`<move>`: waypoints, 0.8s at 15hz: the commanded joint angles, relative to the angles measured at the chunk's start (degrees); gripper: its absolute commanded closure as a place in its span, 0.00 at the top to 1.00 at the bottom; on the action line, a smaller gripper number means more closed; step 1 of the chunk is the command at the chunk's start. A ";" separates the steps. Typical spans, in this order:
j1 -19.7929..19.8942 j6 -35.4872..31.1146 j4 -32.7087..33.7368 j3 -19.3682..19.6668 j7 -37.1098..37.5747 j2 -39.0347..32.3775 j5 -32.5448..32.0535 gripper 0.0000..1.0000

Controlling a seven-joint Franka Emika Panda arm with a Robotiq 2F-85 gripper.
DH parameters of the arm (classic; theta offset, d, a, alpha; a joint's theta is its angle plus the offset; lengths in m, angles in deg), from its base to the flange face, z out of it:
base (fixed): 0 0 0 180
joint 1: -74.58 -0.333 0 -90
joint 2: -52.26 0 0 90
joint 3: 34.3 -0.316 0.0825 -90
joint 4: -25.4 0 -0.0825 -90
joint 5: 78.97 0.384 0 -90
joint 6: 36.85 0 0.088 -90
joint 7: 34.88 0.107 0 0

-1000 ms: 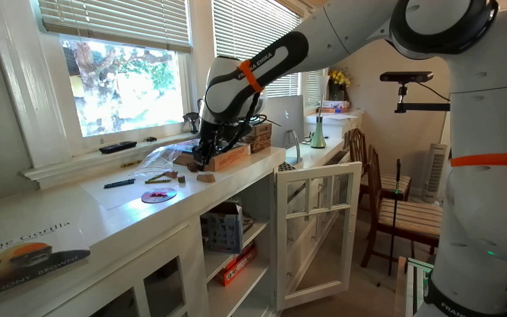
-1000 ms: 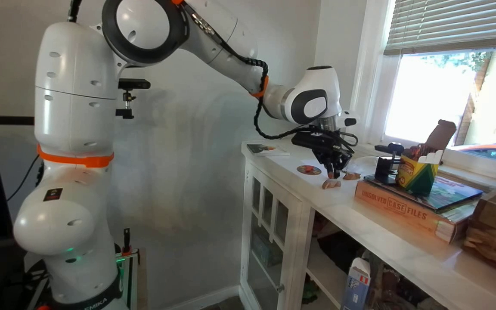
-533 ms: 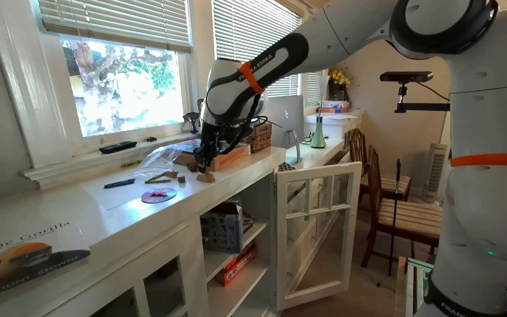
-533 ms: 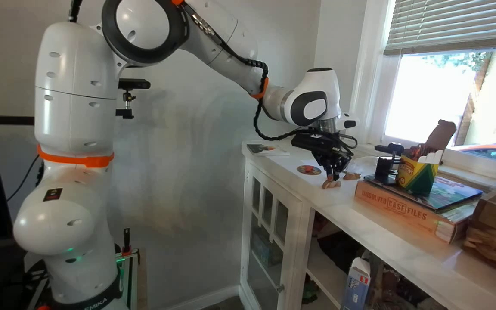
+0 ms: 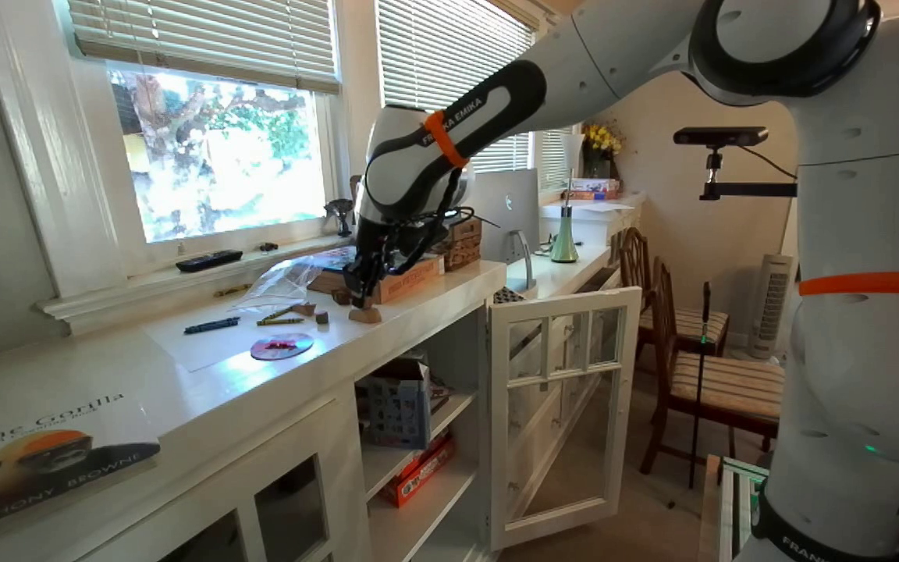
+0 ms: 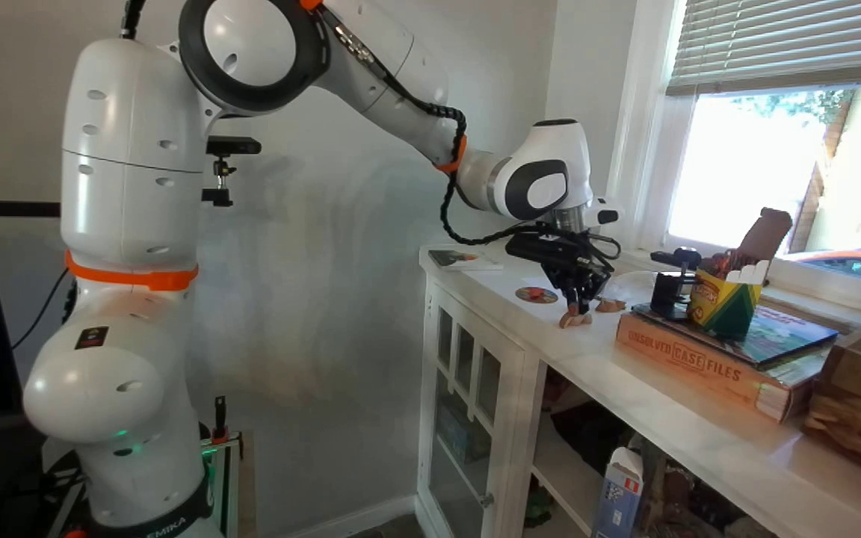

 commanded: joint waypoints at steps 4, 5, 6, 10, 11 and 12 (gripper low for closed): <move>-0.22 -1.31 1.94 -0.31 1.67 -2.55 0.08 0.06; -0.25 -1.40 2.27 -0.36 1.87 -2.84 0.07 0.06; -0.29 -1.46 2.73 -0.41 2.11 -3.22 0.02 0.06; -0.36 -1.47 4.16 -0.52 2.66 -4.51 -0.07 0.06; -0.37 -1.43 4.46 -0.53 2.75 -4.72 -0.14 0.06; -0.39 -1.31 4.67 -0.52 2.92 -4.88 -0.24 0.06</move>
